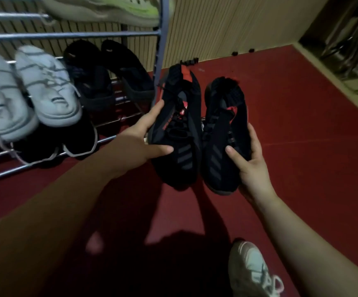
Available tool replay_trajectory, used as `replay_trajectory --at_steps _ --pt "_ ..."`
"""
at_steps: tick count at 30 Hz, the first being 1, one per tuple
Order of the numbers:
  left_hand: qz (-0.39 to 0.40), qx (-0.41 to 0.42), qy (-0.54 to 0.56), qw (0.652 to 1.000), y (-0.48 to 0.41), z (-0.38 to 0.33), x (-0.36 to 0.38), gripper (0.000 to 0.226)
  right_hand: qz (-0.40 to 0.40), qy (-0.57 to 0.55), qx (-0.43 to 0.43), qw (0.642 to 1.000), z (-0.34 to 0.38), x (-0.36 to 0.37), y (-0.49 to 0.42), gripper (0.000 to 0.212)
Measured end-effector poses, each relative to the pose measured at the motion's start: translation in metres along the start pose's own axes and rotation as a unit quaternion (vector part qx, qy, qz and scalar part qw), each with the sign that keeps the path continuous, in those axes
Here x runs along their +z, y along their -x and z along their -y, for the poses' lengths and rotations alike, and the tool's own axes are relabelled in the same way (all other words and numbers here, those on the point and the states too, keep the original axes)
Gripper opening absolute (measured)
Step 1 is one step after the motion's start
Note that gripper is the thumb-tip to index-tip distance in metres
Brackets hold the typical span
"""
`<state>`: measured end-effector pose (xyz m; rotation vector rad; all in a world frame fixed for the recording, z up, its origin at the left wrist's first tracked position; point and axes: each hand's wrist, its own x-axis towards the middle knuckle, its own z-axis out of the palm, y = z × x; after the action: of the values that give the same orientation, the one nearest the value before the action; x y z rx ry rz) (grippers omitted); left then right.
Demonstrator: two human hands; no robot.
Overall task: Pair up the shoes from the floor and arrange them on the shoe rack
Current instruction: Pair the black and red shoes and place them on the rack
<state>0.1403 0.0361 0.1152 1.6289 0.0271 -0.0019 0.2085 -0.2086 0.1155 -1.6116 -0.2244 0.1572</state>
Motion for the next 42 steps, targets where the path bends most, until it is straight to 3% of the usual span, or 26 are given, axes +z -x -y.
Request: replay_trajectory --at_steps 10,17,27,36,42 --pt "0.013 0.013 0.017 1.0 0.105 -0.057 -0.066 0.09 0.057 0.076 -0.051 0.994 0.086 0.072 0.077 0.067" --pt "-0.124 0.041 -0.026 0.991 0.16 -0.089 -0.119 0.093 0.14 0.032 -0.098 0.985 0.108 0.146 0.053 0.063" --pt "-0.248 0.006 -0.004 0.969 0.221 -0.089 -0.133 0.09 0.291 -0.006 -0.055 0.955 0.093 0.211 0.036 0.059" --pt "-0.257 -0.017 0.03 0.966 0.206 -0.072 -0.129 0.09 0.288 0.009 -0.032 0.957 0.085 0.202 0.031 0.066" --pt "-0.278 0.004 0.043 0.96 0.207 -0.073 -0.144 0.089 0.287 -0.015 -0.041 0.957 0.095 0.218 0.026 0.059"
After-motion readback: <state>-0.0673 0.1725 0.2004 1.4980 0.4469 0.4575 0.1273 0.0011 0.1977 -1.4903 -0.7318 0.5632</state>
